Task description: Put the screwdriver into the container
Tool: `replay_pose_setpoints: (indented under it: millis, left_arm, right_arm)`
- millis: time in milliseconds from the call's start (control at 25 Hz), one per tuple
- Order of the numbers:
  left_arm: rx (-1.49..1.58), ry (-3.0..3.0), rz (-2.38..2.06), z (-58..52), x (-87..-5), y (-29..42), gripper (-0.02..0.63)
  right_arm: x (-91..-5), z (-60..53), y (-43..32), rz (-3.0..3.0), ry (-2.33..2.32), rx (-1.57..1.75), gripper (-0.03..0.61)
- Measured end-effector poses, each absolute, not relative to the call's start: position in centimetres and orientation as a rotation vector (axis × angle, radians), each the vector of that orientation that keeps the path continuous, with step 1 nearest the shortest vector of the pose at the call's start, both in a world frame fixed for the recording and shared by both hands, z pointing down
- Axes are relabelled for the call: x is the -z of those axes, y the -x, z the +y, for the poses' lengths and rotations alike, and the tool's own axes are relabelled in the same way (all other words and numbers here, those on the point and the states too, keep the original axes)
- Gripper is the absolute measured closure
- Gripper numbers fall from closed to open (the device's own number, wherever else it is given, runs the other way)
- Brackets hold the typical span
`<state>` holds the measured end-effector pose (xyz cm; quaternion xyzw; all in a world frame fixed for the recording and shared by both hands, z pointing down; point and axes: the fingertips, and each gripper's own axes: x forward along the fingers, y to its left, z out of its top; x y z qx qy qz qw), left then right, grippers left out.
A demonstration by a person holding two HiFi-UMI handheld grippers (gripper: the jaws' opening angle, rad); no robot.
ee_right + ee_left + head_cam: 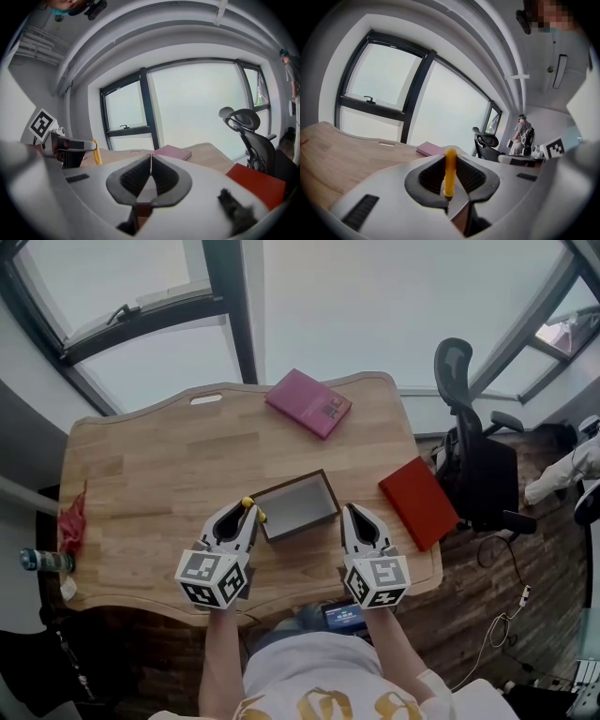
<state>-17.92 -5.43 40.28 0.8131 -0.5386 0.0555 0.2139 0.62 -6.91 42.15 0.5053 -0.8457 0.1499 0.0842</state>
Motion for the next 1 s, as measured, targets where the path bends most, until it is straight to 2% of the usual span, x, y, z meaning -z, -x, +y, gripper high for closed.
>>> replay_pose_setpoints:
  millis: [600, 1000]
  left_arm:
    - [-0.149, -2.262, -1.43, -6.5, -41.4, 16.9, 0.537]
    - [-0.271, -2.26, -1.391, -7.8, -43.7, 15.7, 0.538]
  right_arm:
    - [-42.7, -6.7, -1.9, -2.483, -1.552, -0.453, 0.546]
    - [-44.1, -8.4, -2.1, -2.49, -1.54, -0.499, 0.546]
